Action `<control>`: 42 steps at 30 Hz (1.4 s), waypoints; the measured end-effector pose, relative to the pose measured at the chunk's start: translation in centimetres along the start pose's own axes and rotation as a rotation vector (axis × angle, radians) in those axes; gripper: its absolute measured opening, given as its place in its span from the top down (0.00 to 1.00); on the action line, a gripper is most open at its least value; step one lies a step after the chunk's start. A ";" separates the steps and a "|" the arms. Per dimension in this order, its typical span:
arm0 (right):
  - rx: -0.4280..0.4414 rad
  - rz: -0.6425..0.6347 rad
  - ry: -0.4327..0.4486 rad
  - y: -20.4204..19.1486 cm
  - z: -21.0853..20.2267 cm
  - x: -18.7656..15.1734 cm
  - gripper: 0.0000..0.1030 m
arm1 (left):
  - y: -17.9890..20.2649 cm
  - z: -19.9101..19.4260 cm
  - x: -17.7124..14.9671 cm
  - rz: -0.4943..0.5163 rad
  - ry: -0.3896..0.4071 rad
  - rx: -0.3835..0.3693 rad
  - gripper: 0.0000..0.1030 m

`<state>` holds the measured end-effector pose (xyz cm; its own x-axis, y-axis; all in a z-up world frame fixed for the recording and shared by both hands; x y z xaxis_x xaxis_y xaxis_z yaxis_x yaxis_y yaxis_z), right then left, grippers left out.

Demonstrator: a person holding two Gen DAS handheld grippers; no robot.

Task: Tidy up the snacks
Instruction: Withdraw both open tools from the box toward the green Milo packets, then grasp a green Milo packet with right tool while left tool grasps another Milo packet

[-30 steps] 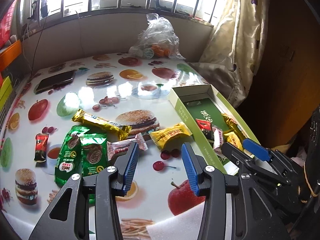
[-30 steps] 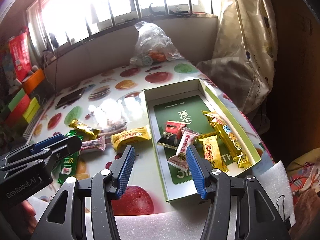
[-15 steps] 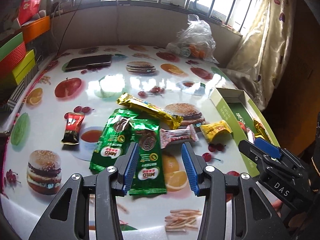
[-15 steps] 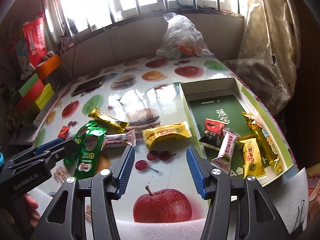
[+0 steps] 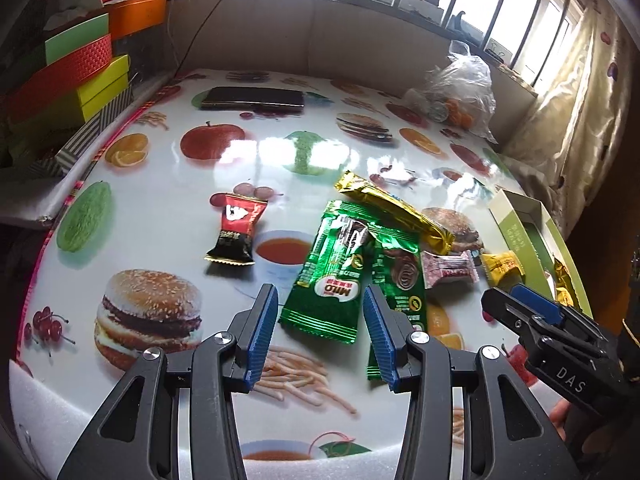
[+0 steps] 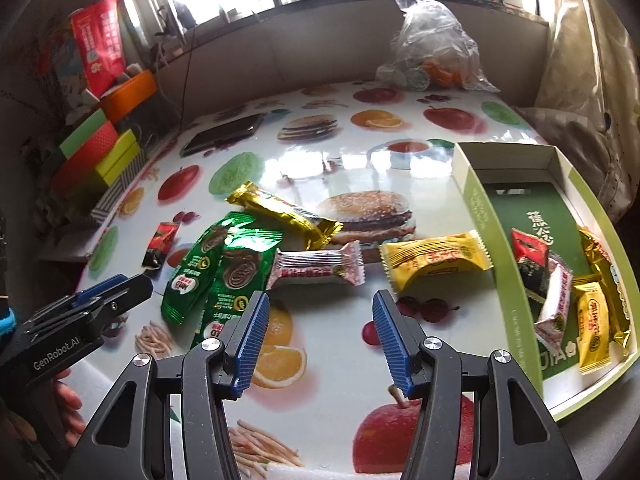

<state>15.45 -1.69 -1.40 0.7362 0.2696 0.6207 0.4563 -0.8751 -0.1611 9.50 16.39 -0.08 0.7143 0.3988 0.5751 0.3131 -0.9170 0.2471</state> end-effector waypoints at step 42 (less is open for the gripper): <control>-0.092 -0.201 -0.094 -6.1 6.8 0.2 0.59 | -4.3 1.5 0.2 -0.063 -0.028 0.037 0.56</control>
<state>16.28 6.42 -5.50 0.6801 0.4746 0.5588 0.5542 -0.8318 0.0319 9.26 20.43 -2.15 0.7094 0.4561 0.5374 0.3807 -0.8896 0.2525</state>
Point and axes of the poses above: each gripper's, at about its wrist camera, not at the fingertips, and z roughly the way its jaws point, y to its right, x to its top, the point moved 5 cm from there along z, roughly the way its jaws point, and after that the axes turned 5 degrees about -z, right-handed, at the moved point
